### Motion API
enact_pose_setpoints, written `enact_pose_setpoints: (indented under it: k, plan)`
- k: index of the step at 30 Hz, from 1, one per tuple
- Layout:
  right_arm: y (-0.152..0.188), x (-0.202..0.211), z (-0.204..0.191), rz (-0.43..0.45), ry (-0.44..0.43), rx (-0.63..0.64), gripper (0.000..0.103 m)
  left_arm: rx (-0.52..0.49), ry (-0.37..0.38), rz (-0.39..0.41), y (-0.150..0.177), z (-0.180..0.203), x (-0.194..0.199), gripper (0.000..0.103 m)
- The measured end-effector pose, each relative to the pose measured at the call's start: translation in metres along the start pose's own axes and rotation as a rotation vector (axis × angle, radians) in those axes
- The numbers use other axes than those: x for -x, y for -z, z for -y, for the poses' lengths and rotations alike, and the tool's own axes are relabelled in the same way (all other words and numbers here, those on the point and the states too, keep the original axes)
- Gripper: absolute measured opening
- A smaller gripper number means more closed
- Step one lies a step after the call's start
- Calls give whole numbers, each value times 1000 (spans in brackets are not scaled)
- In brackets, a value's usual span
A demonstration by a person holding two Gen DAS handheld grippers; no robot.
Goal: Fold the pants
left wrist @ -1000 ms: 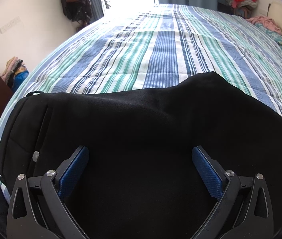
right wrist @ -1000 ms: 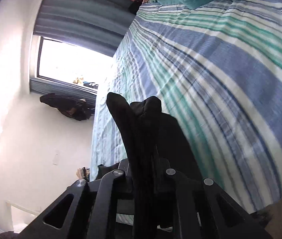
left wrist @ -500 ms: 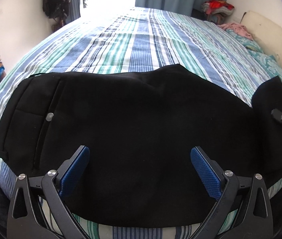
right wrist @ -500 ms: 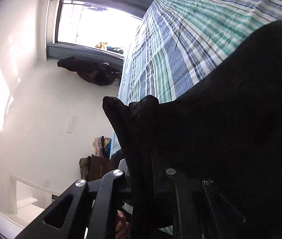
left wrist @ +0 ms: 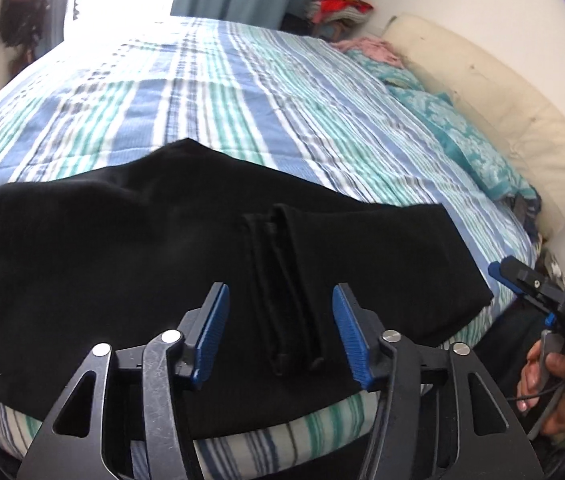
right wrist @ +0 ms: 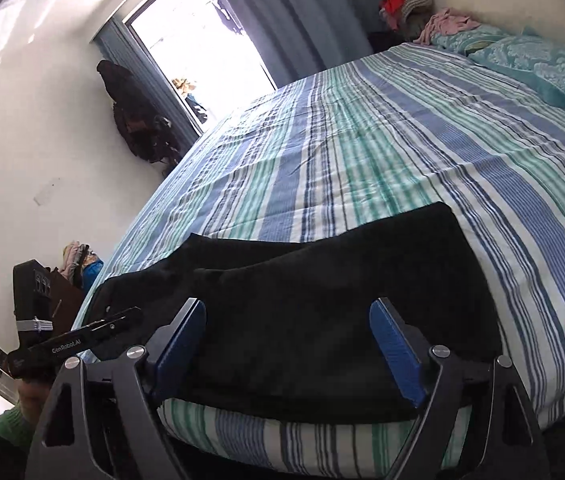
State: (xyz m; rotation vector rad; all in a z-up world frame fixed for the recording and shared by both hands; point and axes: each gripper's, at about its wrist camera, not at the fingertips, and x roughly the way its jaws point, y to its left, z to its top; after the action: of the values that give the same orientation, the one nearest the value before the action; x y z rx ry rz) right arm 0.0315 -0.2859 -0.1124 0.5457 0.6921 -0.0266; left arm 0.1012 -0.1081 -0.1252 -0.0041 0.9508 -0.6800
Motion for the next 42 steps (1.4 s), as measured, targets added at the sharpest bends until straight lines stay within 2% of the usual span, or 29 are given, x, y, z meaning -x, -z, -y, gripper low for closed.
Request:
enact_pose_setpoints:
  k: [2,4,5,6,7,10,13,15,17,18,19,21,23,26,28,30,31,33,37,40,42]
  plan:
    - [6,6,19,-6,-20,-92,84,-39,-6,-42,1,14,-14,52]
    - [3,11,22,26,-15,-97,84,-49,-36,-74,1,19,-26,52]
    - [2,10,20,31,-4,-70,84,-45,-46,-86,1,21,-31,43]
    - [1,8,14,27,7,-39,84,-41,-48,-107,1,21,-36,28]
    - [1,6,9,23,18,-15,84,-38,-53,-135,1,22,-40,4]
    - [-1,6,9,30,21,-14,84,-29,-101,-91,1,22,-30,3]
    - [-7,5,20,33,-37,-68,85,-25,-133,-92,3,13,-30,4]
    - [-1,-15,36,-63,-43,-136,93,-40,-147,-112,7,12,-37,6]
    - [15,-44,59,-209,-24,-256,92,-73,-167,-102,11,16,-38,8]
    - [16,-41,62,-179,-33,-272,90,-89,-173,-97,12,18,-37,9]
    - [10,-35,61,-156,-43,-280,90,-95,-172,-95,12,18,-36,10]
    - [-9,-24,61,-128,-125,-313,90,-79,-154,-89,13,15,-35,11]
    - [-37,-19,65,-97,-164,-322,90,-58,-138,-85,13,11,-35,11]
    - [-82,-40,82,-132,-188,-359,90,-50,-129,-83,12,10,-35,11]
    - [-95,-69,100,-198,-142,-378,90,-49,-125,-82,12,10,-35,11]
    - [-86,-98,124,-268,-72,-441,90,-45,-114,-80,13,10,-36,11]
    - [-77,-107,134,-286,-70,-481,89,-41,-114,-81,13,10,-36,11]
    - [-73,-98,140,-228,-100,-514,88,-39,-112,-79,13,10,-36,12]
    - [-80,-49,127,-146,-177,-512,89,-48,-97,-80,13,9,-36,12]
    - [-66,-22,114,-180,-213,-489,90,-30,-82,-83,12,6,-37,12]
    - [-40,-19,117,-227,-200,-517,90,-20,-76,-84,12,5,-38,12]
